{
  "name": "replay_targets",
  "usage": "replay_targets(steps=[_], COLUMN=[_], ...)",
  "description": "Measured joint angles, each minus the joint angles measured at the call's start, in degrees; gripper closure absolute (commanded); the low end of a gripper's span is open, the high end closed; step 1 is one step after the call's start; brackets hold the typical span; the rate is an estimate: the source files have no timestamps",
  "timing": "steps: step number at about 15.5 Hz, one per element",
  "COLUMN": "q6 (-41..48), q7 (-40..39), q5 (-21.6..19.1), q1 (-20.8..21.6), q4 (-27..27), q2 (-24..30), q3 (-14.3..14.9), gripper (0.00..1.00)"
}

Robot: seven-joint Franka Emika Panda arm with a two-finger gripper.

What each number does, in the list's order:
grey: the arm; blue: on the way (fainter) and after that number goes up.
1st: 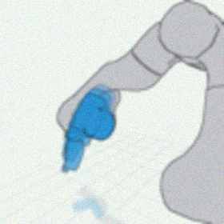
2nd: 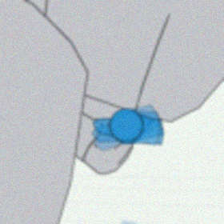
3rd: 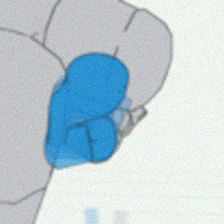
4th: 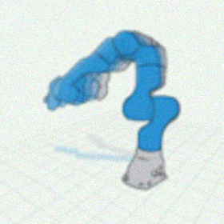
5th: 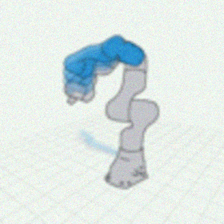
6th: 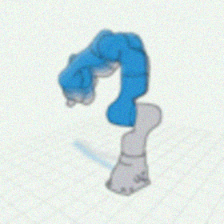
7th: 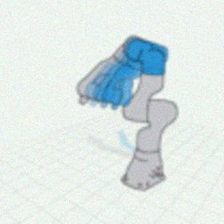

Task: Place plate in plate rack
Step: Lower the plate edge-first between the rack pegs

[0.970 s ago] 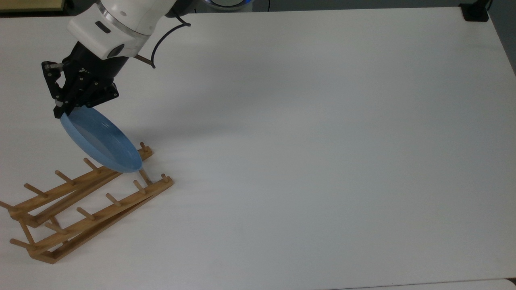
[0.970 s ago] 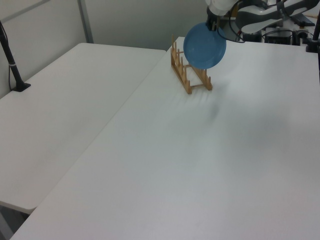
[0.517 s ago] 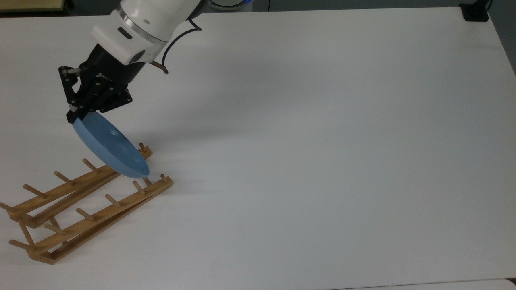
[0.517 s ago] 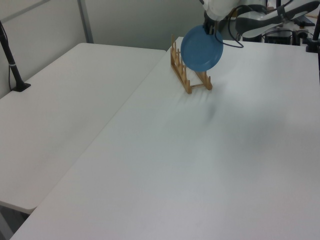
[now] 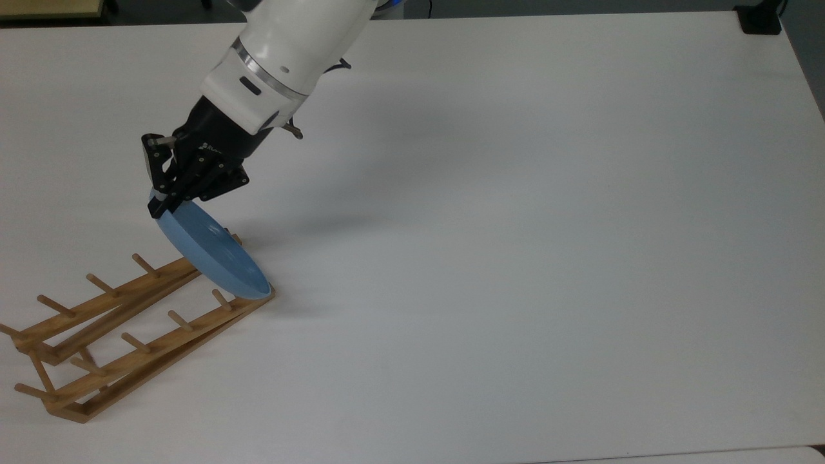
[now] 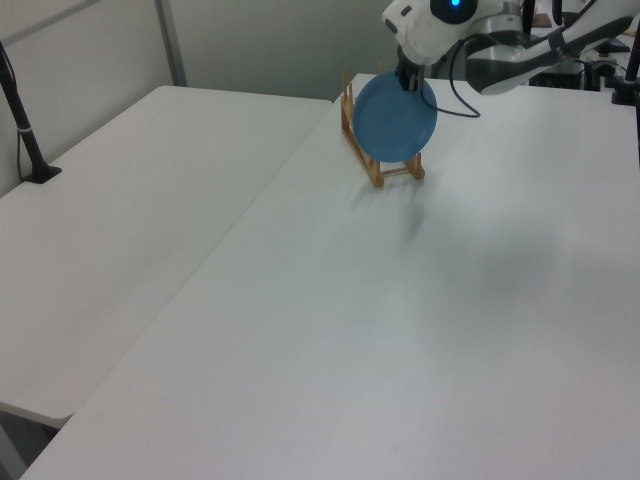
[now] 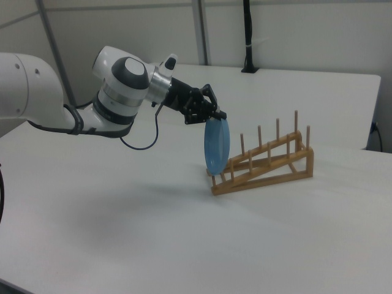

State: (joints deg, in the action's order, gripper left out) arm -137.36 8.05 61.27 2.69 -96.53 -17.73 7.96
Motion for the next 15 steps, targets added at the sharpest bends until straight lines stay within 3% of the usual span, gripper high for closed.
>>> replay_targets(steps=[9,15], q6=[0.2,6.1], q7=[2.8,6.7], q5=[2.1,7.4], q1=[0.0,1.2], q4=[0.5,0.6], q2=[-0.1,0.0], q3=[0.0,-1.1], gripper=[1.00,1.00])
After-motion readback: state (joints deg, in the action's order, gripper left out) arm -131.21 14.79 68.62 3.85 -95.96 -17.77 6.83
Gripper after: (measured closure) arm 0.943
